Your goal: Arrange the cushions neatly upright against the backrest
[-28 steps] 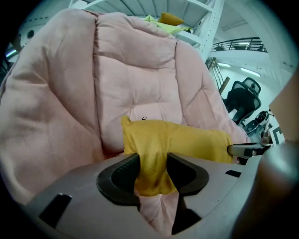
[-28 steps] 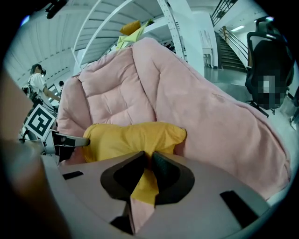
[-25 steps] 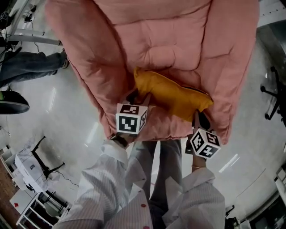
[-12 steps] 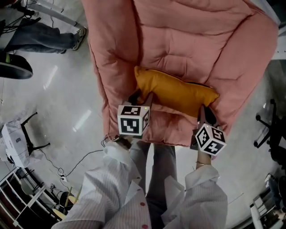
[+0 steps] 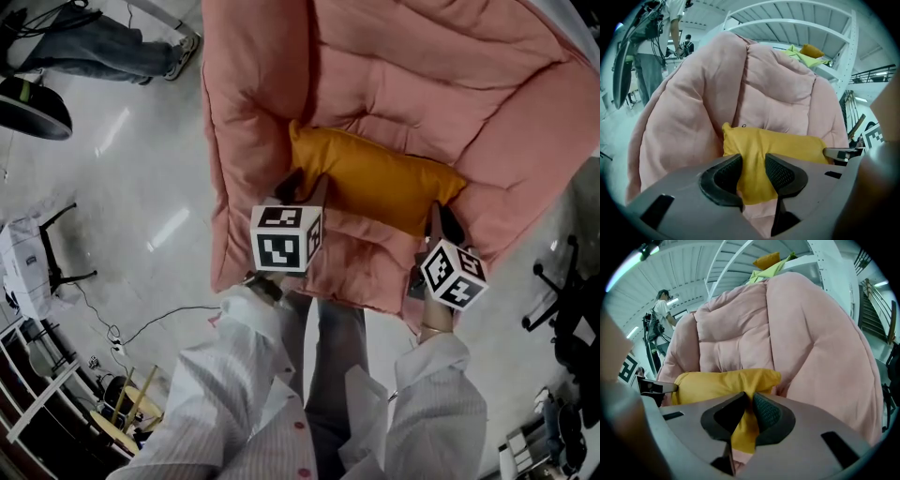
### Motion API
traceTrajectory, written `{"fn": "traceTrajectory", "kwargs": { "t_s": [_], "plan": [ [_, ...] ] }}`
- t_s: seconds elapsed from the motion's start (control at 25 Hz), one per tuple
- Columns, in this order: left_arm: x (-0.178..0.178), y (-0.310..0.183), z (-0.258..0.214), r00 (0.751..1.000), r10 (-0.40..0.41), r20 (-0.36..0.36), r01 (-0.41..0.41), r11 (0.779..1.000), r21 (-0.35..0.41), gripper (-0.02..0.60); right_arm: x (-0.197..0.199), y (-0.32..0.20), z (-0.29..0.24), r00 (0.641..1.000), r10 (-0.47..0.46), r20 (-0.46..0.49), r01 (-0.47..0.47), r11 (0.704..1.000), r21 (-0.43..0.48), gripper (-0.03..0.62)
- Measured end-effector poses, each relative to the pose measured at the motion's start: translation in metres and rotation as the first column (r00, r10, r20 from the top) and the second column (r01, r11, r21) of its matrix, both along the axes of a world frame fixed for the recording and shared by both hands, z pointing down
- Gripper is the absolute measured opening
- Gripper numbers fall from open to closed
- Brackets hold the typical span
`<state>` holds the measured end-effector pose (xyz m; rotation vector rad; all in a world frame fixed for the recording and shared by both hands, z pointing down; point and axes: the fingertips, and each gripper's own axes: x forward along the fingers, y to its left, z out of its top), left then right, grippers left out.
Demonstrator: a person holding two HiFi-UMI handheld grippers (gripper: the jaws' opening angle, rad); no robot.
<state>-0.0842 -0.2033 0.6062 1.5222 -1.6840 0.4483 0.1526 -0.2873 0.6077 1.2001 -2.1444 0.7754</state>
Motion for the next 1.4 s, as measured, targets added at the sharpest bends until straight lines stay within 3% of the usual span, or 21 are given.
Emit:
{"fn": "traceTrajectory", "kwargs": {
  "t_s": [0.4, 0.76, 1.2, 1.4],
  "plan": [
    [-0.001, -0.017, 0.028, 1.000, -0.001, 0.018, 0.002, 0.999, -0.054, 0.169, -0.002, -0.018, 0.025, 0.999, -0.047, -0.022, 0.047, 0.999, -0.015, 0.063],
    [0.000, -0.015, 0.048, 0.999, 0.032, 0.011, -0.031, 0.996, -0.088, 0.204, 0.000, -0.016, 0.041, 0.997, -0.070, -0.022, 0.069, 0.997, -0.045, 0.075],
    [-0.007, -0.011, 0.052, 0.999, 0.041, -0.028, -0.044, 0.993, -0.107, 0.216, -0.004, -0.013, 0.043, 0.998, -0.047, -0.031, 0.044, 0.996, -0.077, 0.086],
    [-0.012, -0.005, 0.044, 0.999, 0.020, -0.034, -0.023, 0.994, -0.105, 0.252, 0.001, -0.009, 0.032, 0.999, -0.027, -0.037, 0.025, 0.997, -0.069, 0.092]
  ]
}}
